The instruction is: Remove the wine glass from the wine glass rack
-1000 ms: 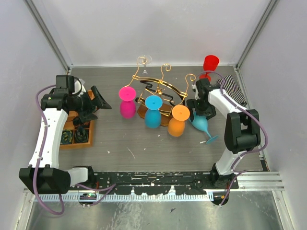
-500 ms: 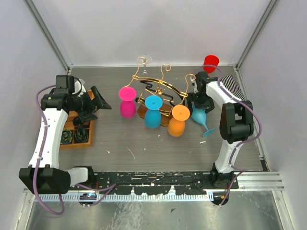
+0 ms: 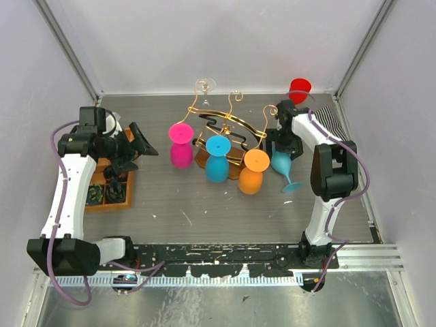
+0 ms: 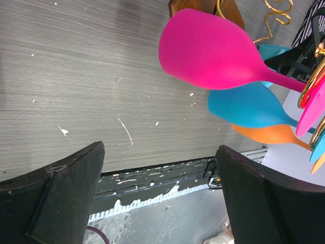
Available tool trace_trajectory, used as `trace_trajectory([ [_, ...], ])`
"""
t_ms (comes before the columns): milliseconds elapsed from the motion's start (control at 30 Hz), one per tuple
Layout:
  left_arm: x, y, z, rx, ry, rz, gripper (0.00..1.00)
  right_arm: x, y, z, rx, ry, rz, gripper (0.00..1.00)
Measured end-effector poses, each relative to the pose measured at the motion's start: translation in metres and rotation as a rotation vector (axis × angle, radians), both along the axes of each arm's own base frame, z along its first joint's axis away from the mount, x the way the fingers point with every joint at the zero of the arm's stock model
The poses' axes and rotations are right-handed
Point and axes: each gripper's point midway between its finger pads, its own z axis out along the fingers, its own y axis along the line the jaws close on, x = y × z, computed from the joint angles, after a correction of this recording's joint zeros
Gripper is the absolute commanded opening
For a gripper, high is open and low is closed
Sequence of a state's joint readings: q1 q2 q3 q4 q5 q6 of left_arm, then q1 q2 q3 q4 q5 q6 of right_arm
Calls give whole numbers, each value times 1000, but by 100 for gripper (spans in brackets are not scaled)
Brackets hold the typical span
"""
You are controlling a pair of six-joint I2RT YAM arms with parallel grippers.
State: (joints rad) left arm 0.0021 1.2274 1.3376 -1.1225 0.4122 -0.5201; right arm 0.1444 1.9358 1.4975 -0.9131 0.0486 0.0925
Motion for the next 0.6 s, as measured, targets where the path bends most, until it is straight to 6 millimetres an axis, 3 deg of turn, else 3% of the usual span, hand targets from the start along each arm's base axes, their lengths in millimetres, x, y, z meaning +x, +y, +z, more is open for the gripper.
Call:
trace_trajectory([
  [233, -1, 0, 2, 4, -2, -4, 98, 1, 0, -1, 20, -5, -90, 88],
  [600, -4, 1, 1, 12, 7, -12, 99, 7, -1, -5, 70, -16, -94, 89],
])
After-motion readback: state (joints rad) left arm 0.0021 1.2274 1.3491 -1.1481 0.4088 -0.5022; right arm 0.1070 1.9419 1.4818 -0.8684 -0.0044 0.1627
